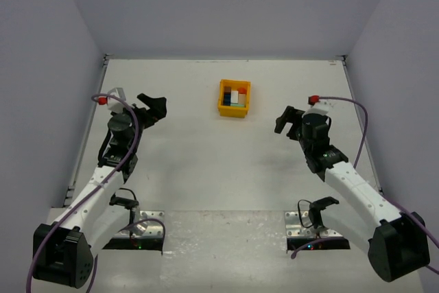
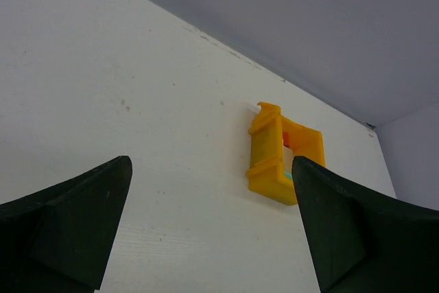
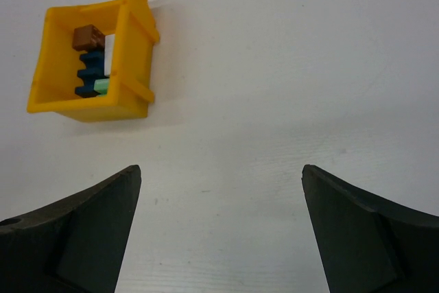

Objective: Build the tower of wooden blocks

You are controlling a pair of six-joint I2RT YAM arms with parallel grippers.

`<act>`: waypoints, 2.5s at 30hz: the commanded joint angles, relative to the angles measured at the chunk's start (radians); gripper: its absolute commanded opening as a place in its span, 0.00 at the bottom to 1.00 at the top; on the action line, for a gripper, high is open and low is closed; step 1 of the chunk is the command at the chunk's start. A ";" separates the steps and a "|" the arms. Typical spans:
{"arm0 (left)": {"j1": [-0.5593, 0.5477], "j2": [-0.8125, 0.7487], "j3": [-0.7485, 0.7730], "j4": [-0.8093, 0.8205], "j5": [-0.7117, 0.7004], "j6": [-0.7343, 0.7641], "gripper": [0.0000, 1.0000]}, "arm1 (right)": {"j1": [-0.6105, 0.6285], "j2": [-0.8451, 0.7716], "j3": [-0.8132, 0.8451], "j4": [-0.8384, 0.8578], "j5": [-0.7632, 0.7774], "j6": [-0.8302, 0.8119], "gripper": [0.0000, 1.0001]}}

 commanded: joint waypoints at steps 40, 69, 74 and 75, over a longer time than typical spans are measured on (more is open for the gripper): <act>0.006 -0.068 -0.003 -0.024 -0.009 -0.050 1.00 | 0.038 1.118 0.979 -0.129 -0.238 -0.154 0.09; 0.006 -0.080 0.005 -0.055 -0.052 -0.058 1.00 | 0.316 0.562 0.505 -0.301 0.445 -1.152 0.00; 0.006 -0.085 0.006 -0.068 -0.082 -0.064 1.00 | 0.381 0.683 0.576 -0.342 0.730 -1.204 0.00; 0.006 -0.087 0.006 -0.071 -0.089 -0.065 1.00 | 0.390 0.705 0.589 -0.347 0.750 -1.215 0.00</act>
